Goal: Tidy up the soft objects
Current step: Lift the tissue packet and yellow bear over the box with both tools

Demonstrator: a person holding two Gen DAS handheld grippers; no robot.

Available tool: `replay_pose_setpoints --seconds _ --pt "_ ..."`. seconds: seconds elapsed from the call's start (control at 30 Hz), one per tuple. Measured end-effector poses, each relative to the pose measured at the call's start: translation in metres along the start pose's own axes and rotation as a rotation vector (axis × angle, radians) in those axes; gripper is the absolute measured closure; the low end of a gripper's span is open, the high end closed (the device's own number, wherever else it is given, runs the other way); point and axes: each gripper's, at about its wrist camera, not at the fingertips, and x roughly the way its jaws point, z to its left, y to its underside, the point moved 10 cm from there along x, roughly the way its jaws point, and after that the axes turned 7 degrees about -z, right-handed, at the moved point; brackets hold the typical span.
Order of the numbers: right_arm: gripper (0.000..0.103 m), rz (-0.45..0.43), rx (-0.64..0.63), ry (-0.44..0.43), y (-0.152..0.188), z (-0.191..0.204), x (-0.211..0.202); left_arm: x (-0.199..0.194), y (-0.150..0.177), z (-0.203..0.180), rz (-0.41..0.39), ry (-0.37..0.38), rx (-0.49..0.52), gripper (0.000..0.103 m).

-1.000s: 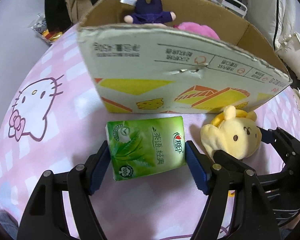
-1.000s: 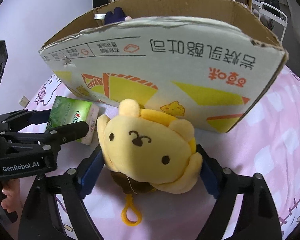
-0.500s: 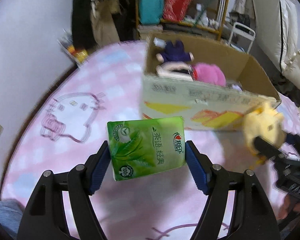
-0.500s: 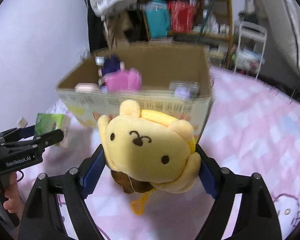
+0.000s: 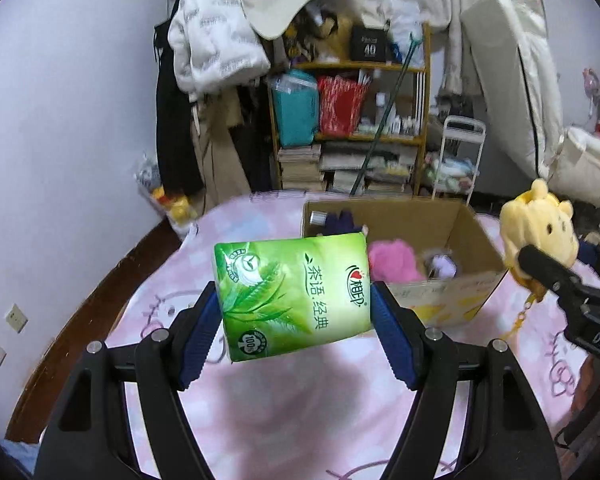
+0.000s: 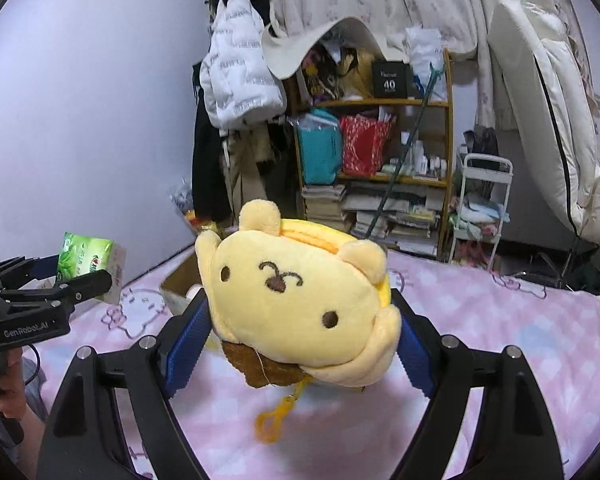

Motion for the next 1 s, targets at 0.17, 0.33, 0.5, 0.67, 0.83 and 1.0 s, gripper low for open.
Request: replay_pose_setpoints --seconds 0.17,0.33,0.5,0.67,0.83,1.0 --pt "0.015 -0.044 -0.01 -0.013 -0.027 0.0 0.004 -0.021 -0.046 -0.003 -0.157 -0.011 0.035 0.03" --pt "0.015 -0.105 -0.034 -0.018 -0.059 0.003 0.003 -0.037 -0.088 -0.007 -0.283 -0.01 0.037 0.03" --pt "0.015 -0.175 -0.066 -0.01 -0.099 0.002 0.008 -0.035 -0.123 -0.014 -0.36 -0.014 0.058 0.03" --pt "0.015 -0.217 -0.067 -0.023 -0.121 0.002 0.013 -0.027 -0.129 -0.017 -0.359 0.028 -0.003 0.03" --pt "0.015 -0.197 -0.116 -0.037 -0.115 0.008 0.027 -0.007 -0.115 -0.022 -0.339 0.038 0.019 0.03" --pt "0.015 -0.152 -0.124 -0.043 -0.089 0.008 0.048 0.023 -0.098 -0.022 -0.291 0.038 0.003 0.03"
